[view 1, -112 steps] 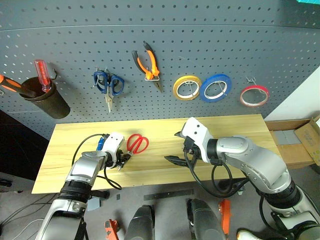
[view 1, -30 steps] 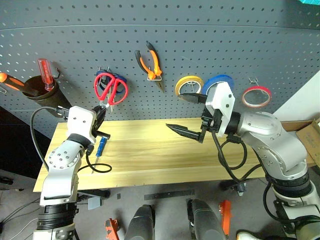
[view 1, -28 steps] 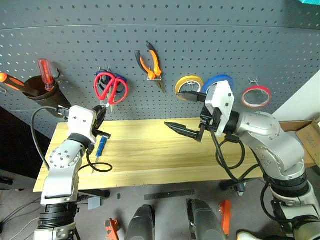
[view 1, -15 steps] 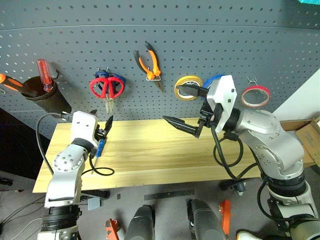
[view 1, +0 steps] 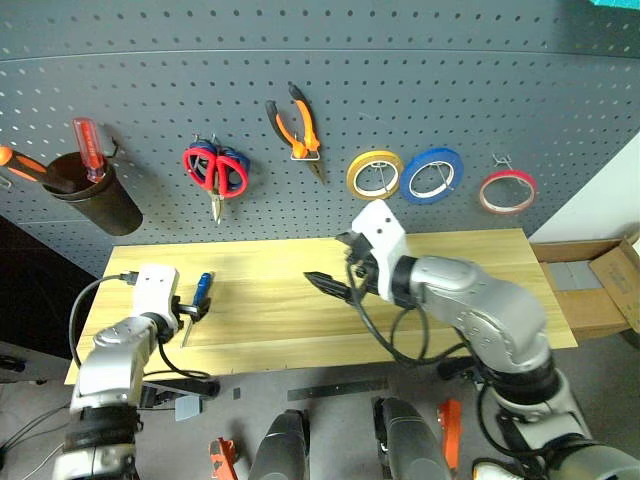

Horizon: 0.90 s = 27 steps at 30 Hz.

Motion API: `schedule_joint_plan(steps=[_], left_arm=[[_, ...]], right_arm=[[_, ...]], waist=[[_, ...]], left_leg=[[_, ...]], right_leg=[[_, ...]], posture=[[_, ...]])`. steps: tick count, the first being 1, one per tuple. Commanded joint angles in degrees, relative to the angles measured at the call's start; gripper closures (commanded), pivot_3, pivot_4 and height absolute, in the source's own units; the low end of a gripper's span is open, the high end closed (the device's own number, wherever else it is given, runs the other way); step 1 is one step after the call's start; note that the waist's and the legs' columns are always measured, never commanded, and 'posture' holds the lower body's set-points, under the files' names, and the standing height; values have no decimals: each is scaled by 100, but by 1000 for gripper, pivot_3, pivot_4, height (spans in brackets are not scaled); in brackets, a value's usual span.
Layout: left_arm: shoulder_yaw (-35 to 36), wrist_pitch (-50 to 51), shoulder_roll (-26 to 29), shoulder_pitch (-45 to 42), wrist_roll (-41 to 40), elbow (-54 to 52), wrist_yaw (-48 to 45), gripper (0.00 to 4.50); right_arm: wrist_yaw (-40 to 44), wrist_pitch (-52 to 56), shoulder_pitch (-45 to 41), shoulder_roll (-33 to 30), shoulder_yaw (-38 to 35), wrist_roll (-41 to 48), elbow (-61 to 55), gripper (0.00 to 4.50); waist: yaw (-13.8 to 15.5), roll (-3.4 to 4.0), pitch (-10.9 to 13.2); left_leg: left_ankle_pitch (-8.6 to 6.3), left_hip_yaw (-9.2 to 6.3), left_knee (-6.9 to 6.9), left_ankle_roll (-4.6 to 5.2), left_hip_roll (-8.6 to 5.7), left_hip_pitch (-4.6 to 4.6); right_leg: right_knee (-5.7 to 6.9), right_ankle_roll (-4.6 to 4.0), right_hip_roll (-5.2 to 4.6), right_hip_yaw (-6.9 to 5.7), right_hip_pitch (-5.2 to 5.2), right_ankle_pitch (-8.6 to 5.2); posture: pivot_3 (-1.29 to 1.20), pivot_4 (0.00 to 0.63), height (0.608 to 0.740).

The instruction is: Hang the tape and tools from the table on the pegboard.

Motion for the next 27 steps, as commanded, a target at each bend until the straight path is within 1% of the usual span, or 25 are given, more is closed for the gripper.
schedule_joint_plan(steps=[1, 6, 10, 13, 16, 17, 18, 22, 23, 25, 27], left_arm=[[20, 116, 156, -384, -71, 613, -190, 130], [-357, 315, 159, -771, 23, 1289, -488, 130], [-540, 180, 135, -1057, 135, 1837, -468, 130], [-566, 62, 140, -1188, 204, 2115, -413, 699], [-495, -6, 146, -1258, 208, 2300, -317, 1714], [-486, -10, 145, -1255, 204, 2309, -314, 2119], [-484, -2, 144, -1239, 197, 2288, -324, 2410], [-386, 39, 84, -1021, 130, 1894, -248, 3874], [-323, 17, 53, -918, 104, 1698, -173, 4029], [-160, -170, -39, -538, 64, 970, 41, 4022], [-30, -587, -144, -122, 131, 314, 291, 4022]], right_arm=[[-200, 33, -177, 205, 180, -180, 119, 0], [-286, 39, -349, 377, 351, -323, 250, 0], [-277, 37, -459, 451, 358, -365, 269, 0], [-241, 25, -490, 422, 401, -417, 235, 0], [-224, 30, -492, 378, 413, -440, 192, 0], [-215, 26, -498, 358, 420, -447, 182, 0], [-207, 25, -505, 346, 420, -452, 175, 0], [-146, -69, -562, 285, 418, -488, 222, 0], [-122, -107, -588, 275, 412, -501, 243, 0], [3, -232, -652, 194, 430, -521, 224, 0], [181, -354, -684, 64, 458, -504, 147, 0]], waist=[[0, 5, 15], [-50, 8, 129], [-97, 15, 176], [-118, 16, 178], [-129, 16, 179], [-130, 16, 179], [-130, 16, 179], [-135, 16, 179], [-143, 16, 178], [-158, 15, 178], [-146, 13, 176]], left_leg=[[0, 1, 0, 0, -2, 0], [-1, 4, -4, 1, -2, -4], [-1, 5, -6, 1, -1, -12], [-2, 7, -6, 2, -1, -12], [-2, 10, -6, 2, -2, -11], [-2, 9, -6, 2, -1, -11], [-2, 9, -6, 1, -1, -11], [-2, 8, -6, 1, -1, -10], [-2, 7, -7, 1, -1, -10], [-2, 3, -9, 1, 1, -11], [-4, -4, -11, -2, 2, -11]], right_leg=[[-4, 0, -1, 3, 0, 0], [-6, 1, -2, 5, -11, -1], [-3, 0, -2, 5, -24, -1], [-5, 1, -2, 7, -23, -1], [-6, 1, -4, 10, -23, -1], [-5, 1, -4, 10, -23, -1], [-5, 1, -4, 10, -23, -1], [-5, 1, -4, 11, -23, -1], [-5, 1, -4, 12, -24, -1], [-7, 1, -5, 16, -27, -1], [-9, 1, -9, 17, -29, -1]], posture=[[-75, 326, 740], [-89, 352, 740], [-102, 354, 740], [-112, 351, 740], [-118, 348, 740], [-119, 347, 740], [-119, 347, 740], [-117, 330, 740], [-117, 324, 740], [-116, 314, 740], [-114, 304, 740]])
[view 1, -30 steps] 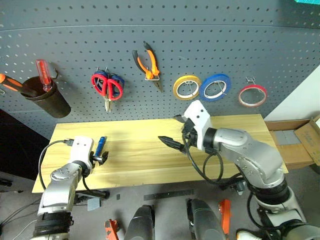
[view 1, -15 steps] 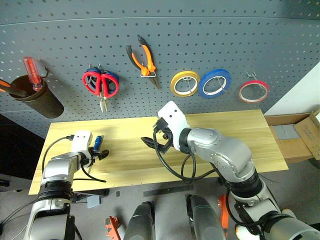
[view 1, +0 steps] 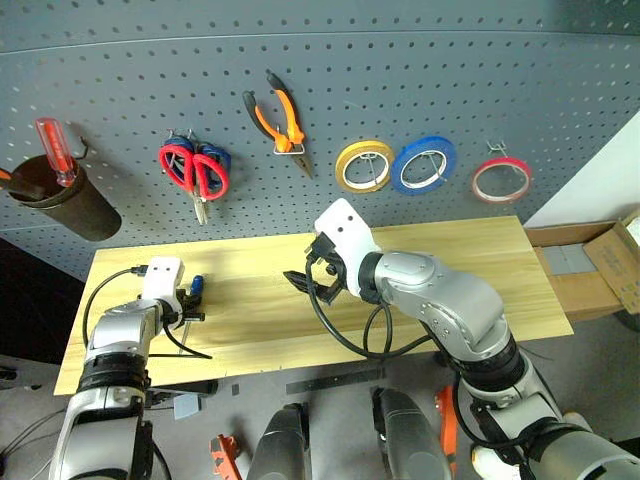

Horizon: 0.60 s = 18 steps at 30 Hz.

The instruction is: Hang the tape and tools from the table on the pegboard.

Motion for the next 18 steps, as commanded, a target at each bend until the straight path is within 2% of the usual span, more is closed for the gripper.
schedule_joint_plan(steps=[1, 5, 7, 10, 14, 18], left_arm=[[363, -689, -115, 598, -4, -1209, 404, 4022], [751, -1580, -460, 1398, -39, -2418, 788, 4022], [938, -2058, -713, 1860, -49, -3163, 987, 4022], [854, -2685, -785, 2358, 319, -3878, 1145, 4022], [902, -3104, -899, 2510, 658, -4537, 1529, 4022], [1143, -3070, -761, 2142, 569, -4876, 1643, 4022]], right_arm=[[317, -313, -93, -158, -1, 46, -348, 0], [699, -558, -29, -487, -129, 148, -620, 0], [1066, -1076, 44, -725, -206, 179, -756, 0], [1523, -1962, 183, -1060, -265, 117, -927, 0], [1926, -2305, 127, -1197, -669, 456, -930, 0], [2102, -2490, -67, -1157, -936, 606, -669, 0]], waist=[[19, -1, -1], [45, -5, -3], [48, -7, -5], [60, -7, -6], [81, -11, -12], [112, -16, -31]], left_leg=[[-1, -2, -1, -2, 2, -1], [-3, -5, -2, -5, 12, -4], [-5, 1, -2, -5, 37, -4], [-16, 14, -1, 5, 44, -6], [-16, 30, -1, 5, 48, -6], [-16, 38, 3, 5, 39, -4]], right_leg=[[-5, 0, 0, -1, -1, 0], [-13, 0, -10, 0, -2, 0], [-20, 0, -12, 1, 0, 1], [-35, 1, -11, -1, 4, 1], [-33, 0, -2, -11, 9, 1], [-28, 0, 3, -9, 12, 2]], posture=[[-115, 301, 740], [-107, 281, 740], [-103, 272, 740], [-91, 256, 740], [-71, 234, 740], [-37, 203, 740]])
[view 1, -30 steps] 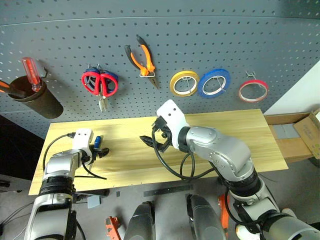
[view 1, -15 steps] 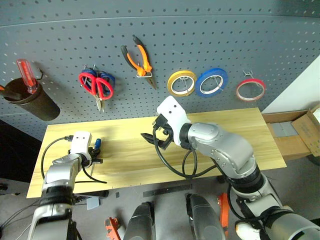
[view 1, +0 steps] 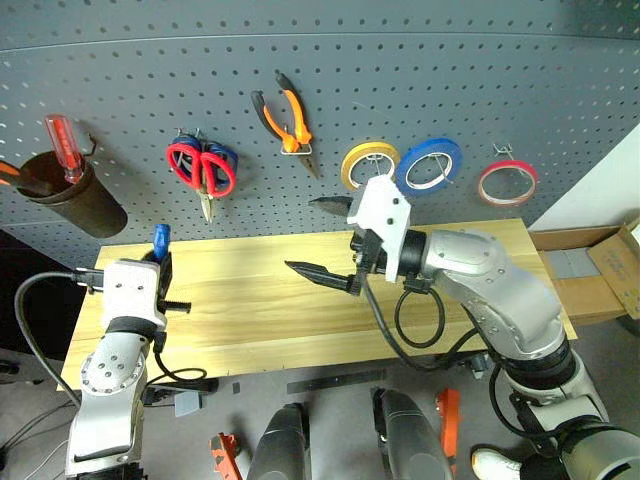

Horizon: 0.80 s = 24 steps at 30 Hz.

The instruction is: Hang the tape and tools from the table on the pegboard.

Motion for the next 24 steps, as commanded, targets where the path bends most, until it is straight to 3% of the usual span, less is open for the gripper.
schedule_joint_plan(steps=[1, 13, 19, 24], left_arm=[[437, -9, 180, -420, -82, -453, 167, 4022], [1090, 282, 973, -3349, -1045, 908, 158, 4022], [1098, -65, 1261, -3771, -1046, 1751, 60, 4022], [1180, -424, 1321, -3621, -927, 2183, 225, 4022]], right_arm=[[160, -316, -222, 54, -310, 167, 40, 0], [308, -900, -512, 141, -289, -78, 654, 0], [263, -910, -503, 165, -287, -141, 664, 0], [264, -892, -468, 140, -285, -180, 645, 0]], waist=[[18, -8, -7], [144, -64, -103], [113, -68, -117], [101, -78, -126]], left_leg=[[0, 0, 1, 0, -10, 0], [16, -6, 6, -28, -39, -4], [15, -4, 4, -31, -39, -3], [16, -6, 6, -34, -39, -2]], right_leg=[[2, 0, 3, -2, 0, 1], [5, 1, -5, -10, -4, 2], [3, 1, -5, -7, -7, 1], [11, 1, -5, -7, -9, 2]], posture=[[-37, 203, 740], [-36, 162, 740], [-45, 160, 740], [-50, 164, 740]])
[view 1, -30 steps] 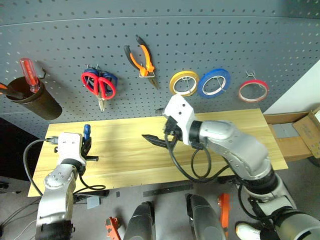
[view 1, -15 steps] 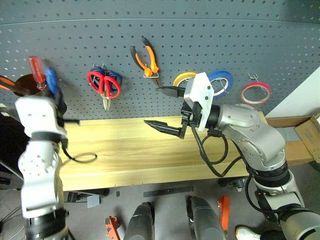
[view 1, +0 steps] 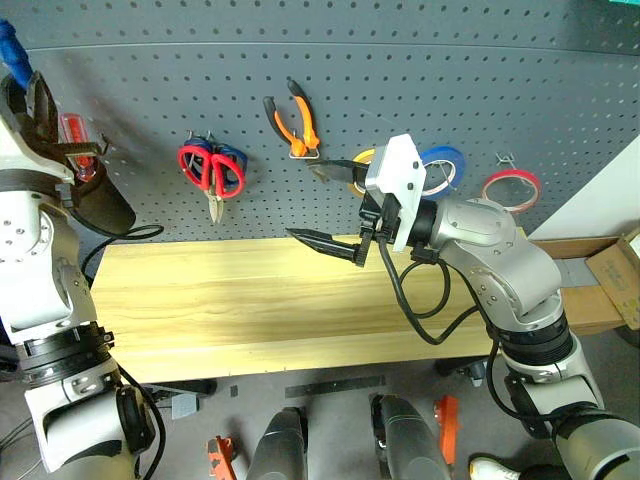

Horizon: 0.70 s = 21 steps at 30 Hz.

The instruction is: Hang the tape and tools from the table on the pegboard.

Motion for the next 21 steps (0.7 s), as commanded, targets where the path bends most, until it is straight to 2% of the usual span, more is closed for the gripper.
schedule_joint_plan(steps=[1, 5, 7, 14, 17, 21], left_arm=[[227, -432, 123, 138, 167, -35, 193, 4022], [245, -589, 20, 361, 195, 129, 369, 4022], [210, -682, -9, 382, 159, 201, 390, 3292], [159, -891, -186, 272, 28, 279, 505, 1152], [90, -937, -219, 141, -36, 198, 498, 46], [-332, -886, -257, -180, -86, -351, 253, 9]], right_arm=[[-18, -108, -55, -9, -68, -41, -136, 0], [11, -115, -56, -8, -53, -69, -112, 0], [27, -125, -58, -5, -42, -80, -104, 0], [85, -140, -33, -14, -39, -139, -94, 0], [96, -141, -6, -46, -46, -155, -117, 0], [98, -160, 56, -100, -122, -140, -153, 0]], waist=[[-5, -7, -5], [-6, -8, -8], [-4, -11, -13], [-6, -24, -90], [-9, -25, -123], [-8, -43, -151]], left_leg=[[0, 0, 0, 0, 0, 0], [0, 0, 0, 0, 0, 0], [0, -1, 0, 0, 0, 1], [1, 0, 5, -1, -1, 1], [0, -1, 5, -1, -1, 2], [1, -2, 11, -1, -2, 2]], right_leg=[[0, 0, 0, 0, 0, 0], [0, 0, -1, 2, -1, 0], [3, 0, -1, 1, -1, 0], [7, 0, -2, 2, -1, 0], [9, 0, -2, 2, -1, 0], [13, 0, -2, 1, 2, 0]], posture=[[-49, 164, 740], [-45, 164, 740], [-44, 161, 740], [-54, 158, 740], [-61, 156, 740], [-66, 152, 740]])
